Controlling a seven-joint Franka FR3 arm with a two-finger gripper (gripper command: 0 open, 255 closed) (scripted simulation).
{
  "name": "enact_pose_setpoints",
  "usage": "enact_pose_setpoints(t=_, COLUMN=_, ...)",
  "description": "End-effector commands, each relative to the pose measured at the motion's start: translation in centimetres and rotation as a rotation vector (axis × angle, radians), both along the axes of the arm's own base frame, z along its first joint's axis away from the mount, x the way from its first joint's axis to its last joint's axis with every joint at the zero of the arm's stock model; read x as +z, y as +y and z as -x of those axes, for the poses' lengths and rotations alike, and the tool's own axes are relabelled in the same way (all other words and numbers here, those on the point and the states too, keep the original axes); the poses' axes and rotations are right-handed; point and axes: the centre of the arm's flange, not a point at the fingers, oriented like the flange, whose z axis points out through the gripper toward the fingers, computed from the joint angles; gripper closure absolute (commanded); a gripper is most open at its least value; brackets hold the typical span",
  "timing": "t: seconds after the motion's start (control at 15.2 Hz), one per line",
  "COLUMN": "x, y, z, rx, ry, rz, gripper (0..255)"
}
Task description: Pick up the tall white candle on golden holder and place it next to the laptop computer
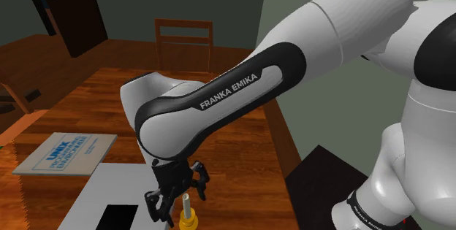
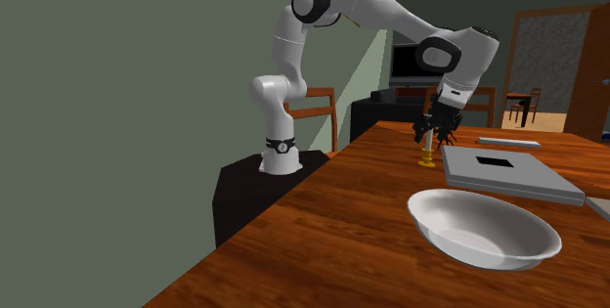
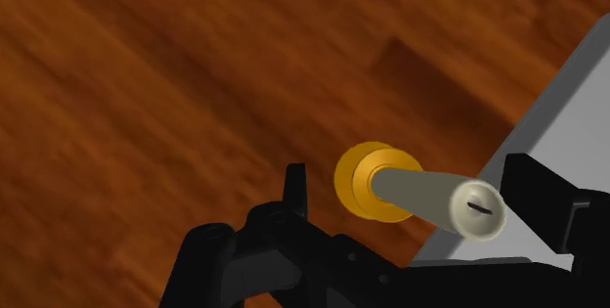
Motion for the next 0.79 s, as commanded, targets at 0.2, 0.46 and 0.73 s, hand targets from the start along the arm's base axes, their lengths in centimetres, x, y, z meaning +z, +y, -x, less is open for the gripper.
enact_pose_setpoints(t=0.2, x=3.6, y=0.1, z=-1.7, rx=0.000, ry=0.000, rz=0.000, gripper=0)
enact_pose_setpoints(t=0.46, x=4.5, y=0.1, z=-2.1, rx=0.000, ry=0.000, rz=0.000, gripper=0)
enact_pose_setpoints(t=0.73, x=4.5, y=0.1, z=-2.1, rx=0.000, ry=0.000, rz=0.000, gripper=0)
